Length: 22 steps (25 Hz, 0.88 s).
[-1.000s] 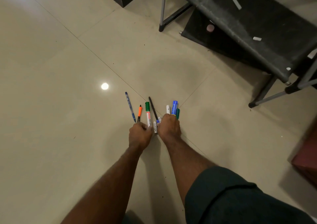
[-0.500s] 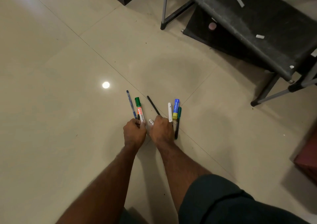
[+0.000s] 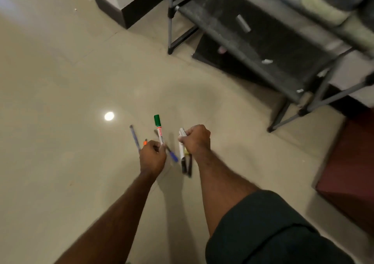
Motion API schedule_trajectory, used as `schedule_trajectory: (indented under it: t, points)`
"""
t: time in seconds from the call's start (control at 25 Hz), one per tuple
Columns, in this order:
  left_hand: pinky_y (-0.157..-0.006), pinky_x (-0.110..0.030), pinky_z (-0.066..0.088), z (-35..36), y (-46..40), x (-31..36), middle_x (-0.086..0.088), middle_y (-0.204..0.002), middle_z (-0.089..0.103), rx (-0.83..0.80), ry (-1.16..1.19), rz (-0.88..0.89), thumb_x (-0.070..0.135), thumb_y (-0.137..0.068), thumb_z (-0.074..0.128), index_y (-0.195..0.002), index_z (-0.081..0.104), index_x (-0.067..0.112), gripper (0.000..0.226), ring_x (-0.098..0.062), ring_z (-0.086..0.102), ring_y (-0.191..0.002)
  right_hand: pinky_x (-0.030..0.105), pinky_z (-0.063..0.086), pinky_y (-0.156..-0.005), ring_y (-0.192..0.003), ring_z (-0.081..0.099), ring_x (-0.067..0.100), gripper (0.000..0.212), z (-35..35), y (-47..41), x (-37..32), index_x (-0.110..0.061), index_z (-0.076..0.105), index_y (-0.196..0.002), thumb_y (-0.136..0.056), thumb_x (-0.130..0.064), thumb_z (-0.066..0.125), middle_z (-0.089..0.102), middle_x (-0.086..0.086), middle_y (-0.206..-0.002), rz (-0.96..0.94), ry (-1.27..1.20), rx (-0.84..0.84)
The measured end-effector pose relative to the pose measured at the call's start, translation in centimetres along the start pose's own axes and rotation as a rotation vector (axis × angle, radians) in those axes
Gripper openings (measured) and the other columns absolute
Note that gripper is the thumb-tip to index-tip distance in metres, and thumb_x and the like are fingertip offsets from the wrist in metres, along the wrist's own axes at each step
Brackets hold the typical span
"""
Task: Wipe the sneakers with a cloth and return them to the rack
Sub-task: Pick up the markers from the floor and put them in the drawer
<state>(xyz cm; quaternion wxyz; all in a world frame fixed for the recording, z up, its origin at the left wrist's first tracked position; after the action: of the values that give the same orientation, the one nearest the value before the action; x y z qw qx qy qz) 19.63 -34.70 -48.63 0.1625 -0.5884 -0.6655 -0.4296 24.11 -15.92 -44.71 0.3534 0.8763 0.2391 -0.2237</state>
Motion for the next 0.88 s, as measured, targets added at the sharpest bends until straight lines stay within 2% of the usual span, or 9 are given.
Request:
schedule_trajectory:
  t: [0.08, 0.16, 0.28, 0.4, 0.48, 0.56, 0.68, 0.8, 0.88]
  points:
    - [-0.064, -0.033, 0.05, 3.2, 0.7, 6.8, -0.002, -0.066, 0.065, -0.173, 0.114, 0.02, 0.024, -0.093, 0.065, -0.072, 0.066, 0.01, 0.025, -0.02, 0.062, -0.062, 0.024, 0.047, -0.059, -0.066, 0.065, 0.017, 0.02, -8.1, -1.2, -1.4, -0.012, 0.078, -0.079, -0.066, -0.023, 0.088, 0.072, 0.004, -0.073, -0.006, -0.088, 0.068]
    - [-0.052, -0.027, 0.042, 5.7, 2.5, 14.7, -0.01, -0.056, 0.06, -0.373, 0.195, 0.083, 0.02, -0.096, 0.061, -0.066, 0.065, 0.009, 0.032, -0.019, 0.054, -0.048, 0.026, 0.049, -0.057, -0.057, 0.059, 0.013, 0.017, -16.4, -0.7, -2.6, -0.015, 0.076, -0.074, -0.065, -0.021, 0.089, 0.069, 0.0, -0.066, -0.057, -0.117, 0.112]
    - [-0.043, -0.023, 0.035, 7.9, 6.3, 24.7, -0.024, -0.069, 0.067, -0.532, 0.133, 0.272, 0.022, -0.096, 0.061, -0.072, 0.069, 0.006, 0.03, -0.022, 0.051, -0.05, 0.029, 0.049, -0.055, -0.053, 0.055, 0.01, 0.018, -27.7, 2.9, -1.0, -0.014, 0.075, -0.072, -0.065, -0.022, 0.089, 0.069, 0.0, -0.063, -0.095, -0.165, 0.229]
    - [-0.051, -0.027, 0.039, 8.9, 13.0, 33.0, -0.014, -0.065, 0.063, -0.673, -0.059, 0.515, 0.026, -0.094, 0.065, -0.074, 0.069, 0.005, 0.029, -0.021, 0.051, -0.054, 0.021, 0.043, -0.05, -0.049, 0.052, 0.005, 0.016, -36.4, 10.1, 4.1, -0.014, 0.075, -0.076, -0.068, -0.017, 0.088, 0.068, -0.001, -0.062, -0.073, -0.251, 0.346]
    - [-0.052, -0.026, 0.037, 9.5, 18.9, 37.1, -0.006, -0.063, 0.058, -0.8, -0.202, 0.67, 0.026, -0.094, 0.067, -0.077, 0.068, 0.004, 0.028, -0.018, 0.05, -0.055, 0.019, 0.04, -0.051, -0.047, 0.049, 0.002, 0.016, -40.4, 15.5, 8.2, -0.014, 0.074, -0.076, -0.067, -0.016, 0.087, 0.066, -0.004, -0.059, -0.08, -0.247, 0.405]
    - [-0.056, -0.026, 0.04, 9.9, 24.4, 39.4, -0.002, -0.062, 0.059, -0.908, -0.31, 0.768, 0.024, -0.093, 0.068, -0.078, 0.067, 0.004, 0.025, -0.014, 0.05, -0.054, 0.022, 0.042, -0.054, -0.05, 0.05, 0.003, 0.016, -43.3, 20.1, 12.2, -0.013, 0.075, -0.077, -0.067, -0.017, 0.087, 0.069, 0.0, -0.062, -0.083, -0.203, 0.454]
    - [-0.052, -0.025, 0.041, 11.2, 33.8, 41.3, -0.005, -0.061, 0.06, -1.044, -0.444, 0.862, 0.021, -0.093, 0.069, -0.074, 0.069, 0.006, 0.024, -0.014, 0.051, -0.051, 0.022, 0.046, -0.056, -0.053, 0.055, 0.004, 0.015, -47.7, 26.8, 20.0, -0.016, 0.075, -0.074, -0.066, -0.018, 0.088, 0.071, 0.0, -0.064, -0.003, -0.172, 0.524]
    - [-0.051, -0.025, 0.041, 14.1, 42.9, 41.0, -0.004, -0.063, 0.06, -1.112, -0.567, 0.911, 0.021, -0.092, 0.069, -0.079, 0.072, 0.004, 0.022, -0.015, 0.05, -0.053, 0.022, 0.052, -0.059, -0.06, 0.066, 0.008, 0.017, -51.2, 31.8, 27.3, -0.023, 0.072, -0.066, -0.062, -0.019, 0.088, 0.072, -0.002, -0.065, 0.119, -0.038, 0.561]
    - [-0.057, -0.028, 0.045, 16.8, 47.4, 39.9, -0.007, -0.074, 0.066, -1.109, -0.631, 0.935, 0.022, -0.092, 0.069, -0.084, 0.073, 0.003, 0.021, -0.015, 0.055, -0.061, 0.025, 0.056, -0.064, -0.067, 0.07, 0.014, 0.016, -53.0, 33.4, 31.6, -0.021, 0.072, -0.065, -0.063, -0.02, 0.088, 0.073, 0.002, -0.068, 0.223, 0.029, 0.57]
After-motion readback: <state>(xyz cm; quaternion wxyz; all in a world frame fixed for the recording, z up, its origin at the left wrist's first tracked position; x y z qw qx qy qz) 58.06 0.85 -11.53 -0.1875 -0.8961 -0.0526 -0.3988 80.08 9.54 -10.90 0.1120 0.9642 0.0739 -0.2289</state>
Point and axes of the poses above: each hand's wrist, its own y-axis away from the middle knuckle, its own z-axis out of the palm, x = y × z, the point moved 7 cm from there along -y, towards the middle knuckle
